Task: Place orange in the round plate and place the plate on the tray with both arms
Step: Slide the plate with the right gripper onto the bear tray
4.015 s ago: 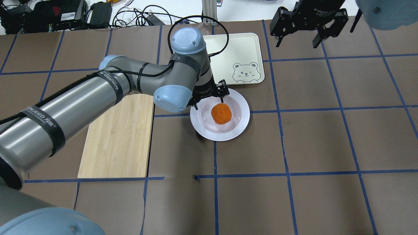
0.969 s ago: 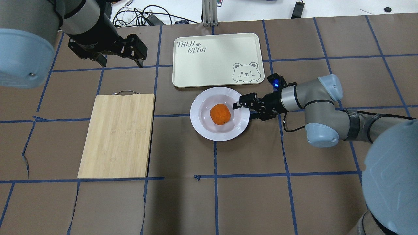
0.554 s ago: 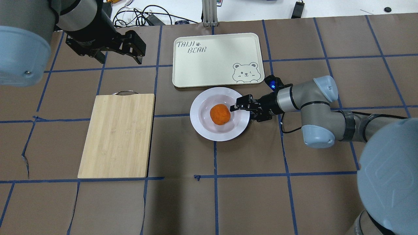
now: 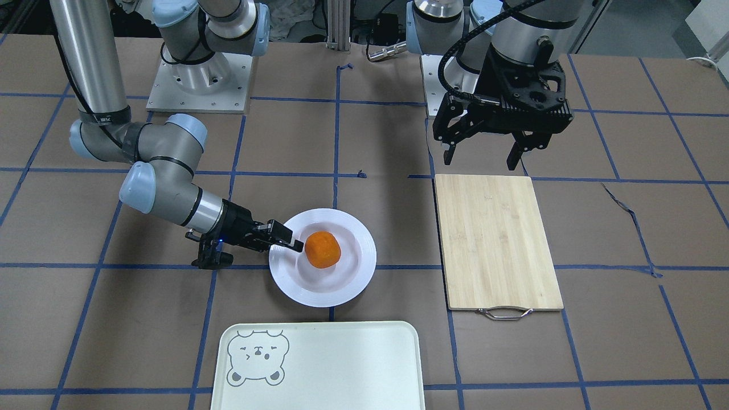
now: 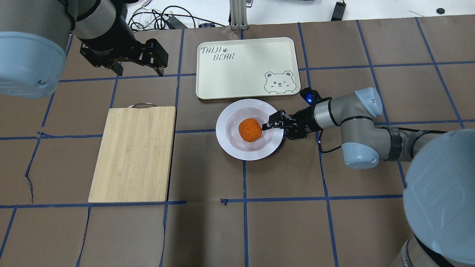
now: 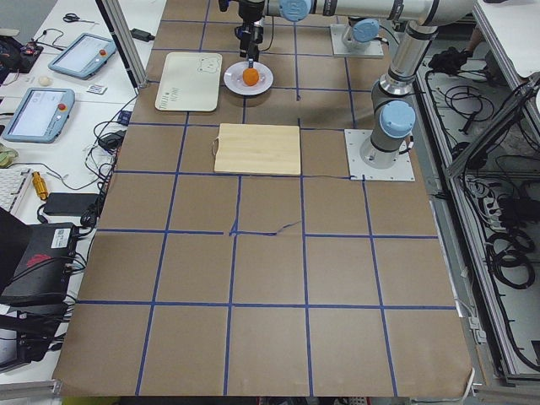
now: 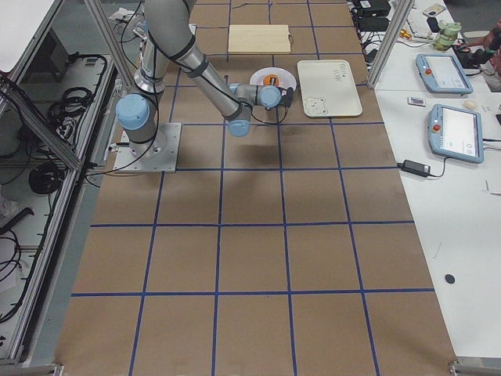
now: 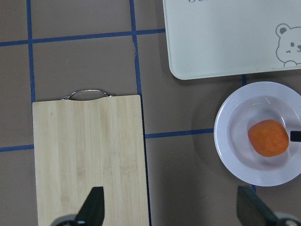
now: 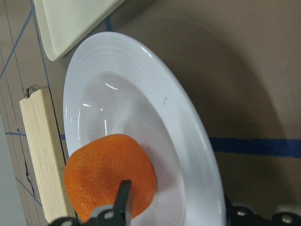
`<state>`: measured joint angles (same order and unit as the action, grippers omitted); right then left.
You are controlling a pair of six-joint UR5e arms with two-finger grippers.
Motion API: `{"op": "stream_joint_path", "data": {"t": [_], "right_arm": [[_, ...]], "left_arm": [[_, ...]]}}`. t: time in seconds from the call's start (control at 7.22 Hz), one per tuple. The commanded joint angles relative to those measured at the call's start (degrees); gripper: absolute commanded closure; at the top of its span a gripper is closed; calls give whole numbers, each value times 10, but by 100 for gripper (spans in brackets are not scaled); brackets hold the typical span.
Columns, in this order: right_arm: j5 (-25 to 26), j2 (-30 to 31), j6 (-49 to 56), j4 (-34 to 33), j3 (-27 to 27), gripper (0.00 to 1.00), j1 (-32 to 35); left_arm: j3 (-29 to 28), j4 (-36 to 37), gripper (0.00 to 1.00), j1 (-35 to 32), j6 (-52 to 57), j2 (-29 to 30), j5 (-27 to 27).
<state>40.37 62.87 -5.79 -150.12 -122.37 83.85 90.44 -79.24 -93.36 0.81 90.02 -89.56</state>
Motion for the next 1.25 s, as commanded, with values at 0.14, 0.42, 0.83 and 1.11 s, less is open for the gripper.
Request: {"op": "stream_joint_path", "data": {"t": [0.14,0.42,0.83,1.11], "right_arm": [[13,7,-29,1,2,83,0],[20,9,-41,0,6,89,-1],[16,42,-81,5,43,90,-3],[16,24,-126,16,123,90,-5]], "left_arm": [[1,0,0,0,1,1,1],[-6,-1,0,1,0,1,-1],[-8,-2,0,1,0,-4,0],[-9,0,0,-1,1,-6,-1]]}}
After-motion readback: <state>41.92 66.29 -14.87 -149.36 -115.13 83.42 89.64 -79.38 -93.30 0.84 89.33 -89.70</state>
